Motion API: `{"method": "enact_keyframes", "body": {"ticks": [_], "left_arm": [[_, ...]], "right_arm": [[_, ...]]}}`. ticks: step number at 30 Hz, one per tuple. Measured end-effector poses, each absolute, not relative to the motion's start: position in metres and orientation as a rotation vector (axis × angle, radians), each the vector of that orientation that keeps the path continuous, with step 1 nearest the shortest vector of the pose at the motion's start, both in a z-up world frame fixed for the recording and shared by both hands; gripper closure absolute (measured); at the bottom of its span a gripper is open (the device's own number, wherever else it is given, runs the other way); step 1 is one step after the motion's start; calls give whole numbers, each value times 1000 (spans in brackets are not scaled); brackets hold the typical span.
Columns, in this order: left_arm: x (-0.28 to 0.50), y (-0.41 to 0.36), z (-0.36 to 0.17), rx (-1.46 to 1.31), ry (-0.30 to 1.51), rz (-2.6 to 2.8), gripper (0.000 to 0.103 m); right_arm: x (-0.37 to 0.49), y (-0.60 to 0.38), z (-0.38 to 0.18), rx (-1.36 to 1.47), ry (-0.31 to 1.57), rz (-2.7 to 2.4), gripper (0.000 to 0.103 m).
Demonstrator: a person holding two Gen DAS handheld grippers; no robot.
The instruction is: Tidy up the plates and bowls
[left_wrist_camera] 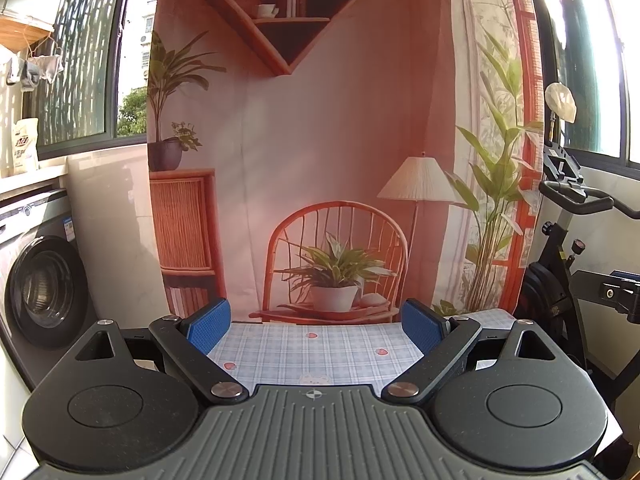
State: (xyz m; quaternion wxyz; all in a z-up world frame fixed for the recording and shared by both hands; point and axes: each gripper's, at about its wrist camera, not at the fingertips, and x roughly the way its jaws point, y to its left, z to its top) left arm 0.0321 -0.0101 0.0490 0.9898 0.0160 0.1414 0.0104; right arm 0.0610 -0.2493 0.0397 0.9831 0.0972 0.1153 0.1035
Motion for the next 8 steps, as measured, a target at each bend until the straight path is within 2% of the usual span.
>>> {"method": "enact_keyframes", "body": {"ticks": [8], "left_arm": [[32,-8,47,34,275,16,9]], "right_arm": [[64,-250,37,201,245,208,0]]}}
